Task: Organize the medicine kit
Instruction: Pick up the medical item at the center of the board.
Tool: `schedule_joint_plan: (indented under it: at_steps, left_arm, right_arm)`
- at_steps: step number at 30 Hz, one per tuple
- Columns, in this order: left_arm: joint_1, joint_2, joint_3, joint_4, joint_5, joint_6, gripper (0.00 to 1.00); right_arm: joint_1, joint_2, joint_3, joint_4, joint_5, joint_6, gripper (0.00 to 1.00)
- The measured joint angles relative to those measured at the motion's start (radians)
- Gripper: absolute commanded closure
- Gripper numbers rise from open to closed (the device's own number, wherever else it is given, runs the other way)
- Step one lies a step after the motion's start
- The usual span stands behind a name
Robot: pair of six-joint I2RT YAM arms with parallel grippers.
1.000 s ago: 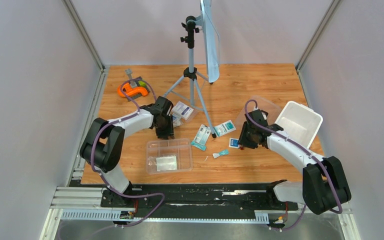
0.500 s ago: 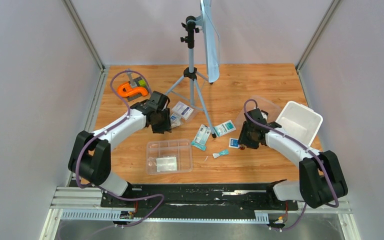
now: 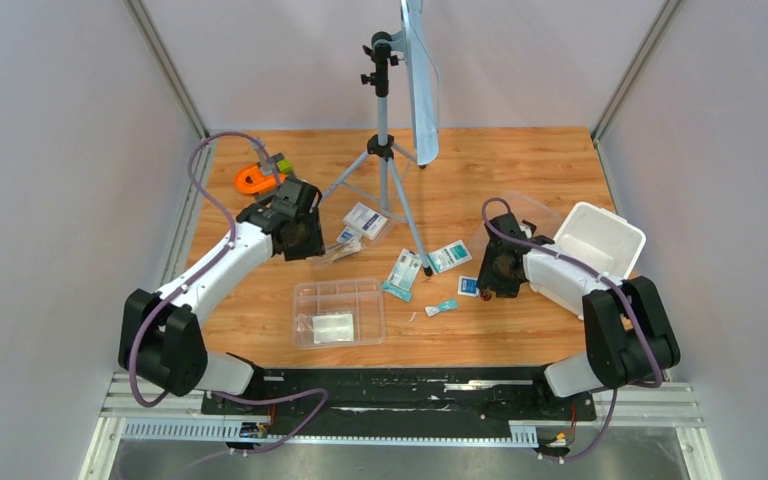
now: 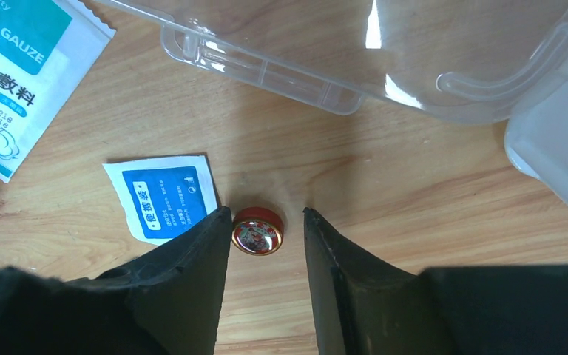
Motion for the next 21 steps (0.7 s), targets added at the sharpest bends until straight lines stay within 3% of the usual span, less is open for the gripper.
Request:
schedule_joint_plan:
  at_steps: [10,21]
  left_arm:
    - [0.024,-0.032,-0.016,-0.016,-0.013,0.000,0.50]
    - [0.024,-0.014,-0.016,-0.015,-0.005,0.000,0.51]
  right_arm:
    - [0.011,0.023,0.021,-0.004,0.001,-0.010,0.54]
    - [0.061,0.031,0.028,-0.032,0.029,-0.010,0.60]
